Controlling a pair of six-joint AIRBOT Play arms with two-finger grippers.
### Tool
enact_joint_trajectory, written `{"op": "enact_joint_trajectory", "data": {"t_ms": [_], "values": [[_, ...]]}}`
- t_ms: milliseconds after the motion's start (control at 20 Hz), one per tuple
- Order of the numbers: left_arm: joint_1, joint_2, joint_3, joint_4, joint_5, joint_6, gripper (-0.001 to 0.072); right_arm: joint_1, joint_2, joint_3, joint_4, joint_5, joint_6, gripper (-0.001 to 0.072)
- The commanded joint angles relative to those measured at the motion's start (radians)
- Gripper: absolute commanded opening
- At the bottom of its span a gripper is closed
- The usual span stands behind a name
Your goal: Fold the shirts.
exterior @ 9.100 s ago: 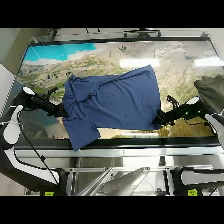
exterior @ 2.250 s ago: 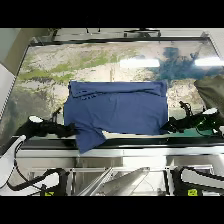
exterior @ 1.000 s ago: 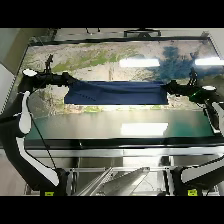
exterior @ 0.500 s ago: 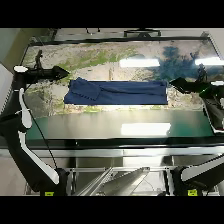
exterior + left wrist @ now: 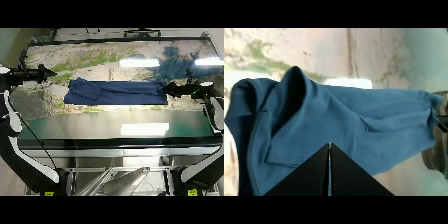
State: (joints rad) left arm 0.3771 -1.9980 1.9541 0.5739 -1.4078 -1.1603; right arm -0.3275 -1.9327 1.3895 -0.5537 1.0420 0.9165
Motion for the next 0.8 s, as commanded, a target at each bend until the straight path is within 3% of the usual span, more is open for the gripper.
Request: {"op": "enact_joint_trajectory", "data": {"t_ms": [0,50,200,350,600,750], "values": [[-0.046,0.011,-0.004,0.001,-0.054,0.001,0.0003,0.025,-0.018,0.007,0.020,0.005,0.005,0.0077],[-0.073,0.011,-0.004,0.001,-0.063,0.002,0.0003,0.024,-0.018,0.018,0.025,0.018,0.005,0.0016],[-0.192,0.011,-0.004,0.002,-0.107,0.019,0.0003,0.024,-0.010,0.081,0.034,0.092,0.032,0.0015],[-0.363,-0.010,-0.006,0.010,-0.063,0.019,0.0003,0.024,0.006,0.176,0.037,0.219,0.093,0.0015],[-0.636,-0.155,-0.006,0.010,0.329,-0.002,0.0002,0.035,0.101,0.239,0.188,0.388,0.126,0.0015],[-0.723,-0.219,-0.005,0.010,0.453,-0.058,0.0002,0.034,0.161,0.269,0.235,0.446,0.143,0.0015]]}}
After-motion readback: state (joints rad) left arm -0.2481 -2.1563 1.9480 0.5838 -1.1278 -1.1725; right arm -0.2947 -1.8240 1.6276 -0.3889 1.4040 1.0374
